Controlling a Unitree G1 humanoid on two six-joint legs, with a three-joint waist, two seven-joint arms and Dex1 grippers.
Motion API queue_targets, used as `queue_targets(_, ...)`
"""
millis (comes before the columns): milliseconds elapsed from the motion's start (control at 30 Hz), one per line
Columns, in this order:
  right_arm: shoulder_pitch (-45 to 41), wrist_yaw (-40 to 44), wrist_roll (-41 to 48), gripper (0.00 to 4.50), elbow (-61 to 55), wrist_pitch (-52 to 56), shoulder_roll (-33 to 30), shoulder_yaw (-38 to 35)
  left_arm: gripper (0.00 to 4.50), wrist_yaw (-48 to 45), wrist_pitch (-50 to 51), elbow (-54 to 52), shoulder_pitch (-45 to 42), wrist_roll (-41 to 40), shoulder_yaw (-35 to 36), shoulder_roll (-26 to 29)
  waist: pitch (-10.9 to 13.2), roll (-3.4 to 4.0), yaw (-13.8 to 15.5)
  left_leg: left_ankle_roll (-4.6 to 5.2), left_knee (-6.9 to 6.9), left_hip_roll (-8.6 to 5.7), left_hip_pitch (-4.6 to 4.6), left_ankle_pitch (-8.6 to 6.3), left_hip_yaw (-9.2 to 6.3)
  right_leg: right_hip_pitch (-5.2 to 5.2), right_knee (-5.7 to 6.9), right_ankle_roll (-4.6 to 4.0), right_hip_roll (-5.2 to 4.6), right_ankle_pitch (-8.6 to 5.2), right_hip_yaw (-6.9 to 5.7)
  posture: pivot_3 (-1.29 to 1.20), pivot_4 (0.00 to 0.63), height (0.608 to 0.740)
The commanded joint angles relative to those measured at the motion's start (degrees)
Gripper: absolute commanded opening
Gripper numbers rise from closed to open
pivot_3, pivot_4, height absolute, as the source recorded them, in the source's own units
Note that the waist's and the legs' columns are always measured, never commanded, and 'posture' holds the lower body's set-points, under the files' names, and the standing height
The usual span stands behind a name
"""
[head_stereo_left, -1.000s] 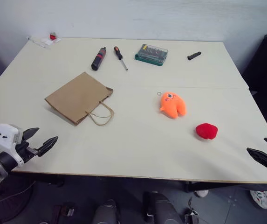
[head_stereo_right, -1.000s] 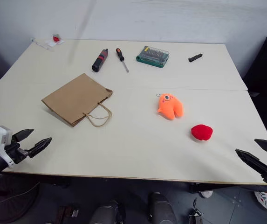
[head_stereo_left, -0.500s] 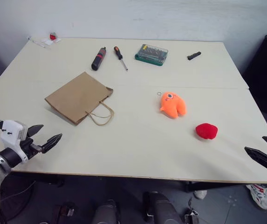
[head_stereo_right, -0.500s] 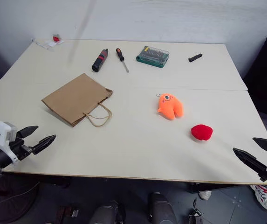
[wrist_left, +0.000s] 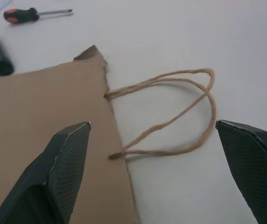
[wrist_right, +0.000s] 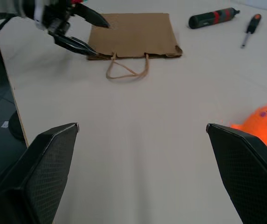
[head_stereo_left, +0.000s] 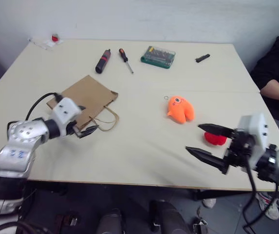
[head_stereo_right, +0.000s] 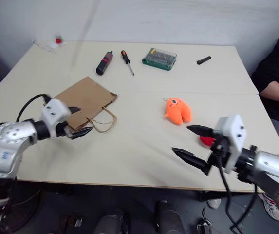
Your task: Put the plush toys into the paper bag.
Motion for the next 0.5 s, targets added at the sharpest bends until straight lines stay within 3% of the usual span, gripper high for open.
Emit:
queue_targets(33, -2.6, -3.1, -2.0, 4.47, -0.2, -0.9, 1.9, 3.6, 4.50, 1.7, -5.8, 5.7, -3.6, 4.0, -1.9, -2.3, 0.0, -0.01, 0.0, 0.00, 0.02, 0.01, -0.05, 0.00, 0.00, -0.01, 0.00, 0.01, 0.02, 0.00, -0.01, 0.00, 0.150, 0.740)
queue_targets(333, -4.6, -6.6, -3.3, 4.47, -0.1, -0.8, 4.8, 5.5, 4.50, -2.1, -12.4, 11.6, -7.3, 6.8, -4.7, -4.5, 0.0, -0.04, 0.1, 0.08, 0.20, 0.05, -0.18, 0.02, 0.06, -0.06, 0.05, 0.10, 0.06, 0.05, 0.02, 0.00, 0.150, 0.740)
queue_targets(467, -5.0, -6.8, -4.6, 4.50, 0.2, -1.2, 4.8, 6.8, 3.69, -3.3, -13.7, 13.1, -7.3, 6.6, -5.0, -5.3, 0.0, -0.04, 0.1, 0.10, 0.21, 0.03, -0.11, 0.04, 0.06, -0.03, 0.04, 0.10, 0.04, 0.05, 0.04, 0.00, 0.150, 0.740)
queue_targets(500, -5.2, -6.8, -4.7, 4.50, 0.3, -1.1, 4.8, 7.0, 3.31, -3.6, -13.9, 13.3, -7.3, 6.6, -5.1, -5.5, 0.0, -0.04, 0.1, 0.09, 0.21, 0.03, -0.11, 0.05, 0.06, -0.04, 0.05, 0.10, 0.04, 0.05, 0.04, 0.00, 0.150, 0.740)
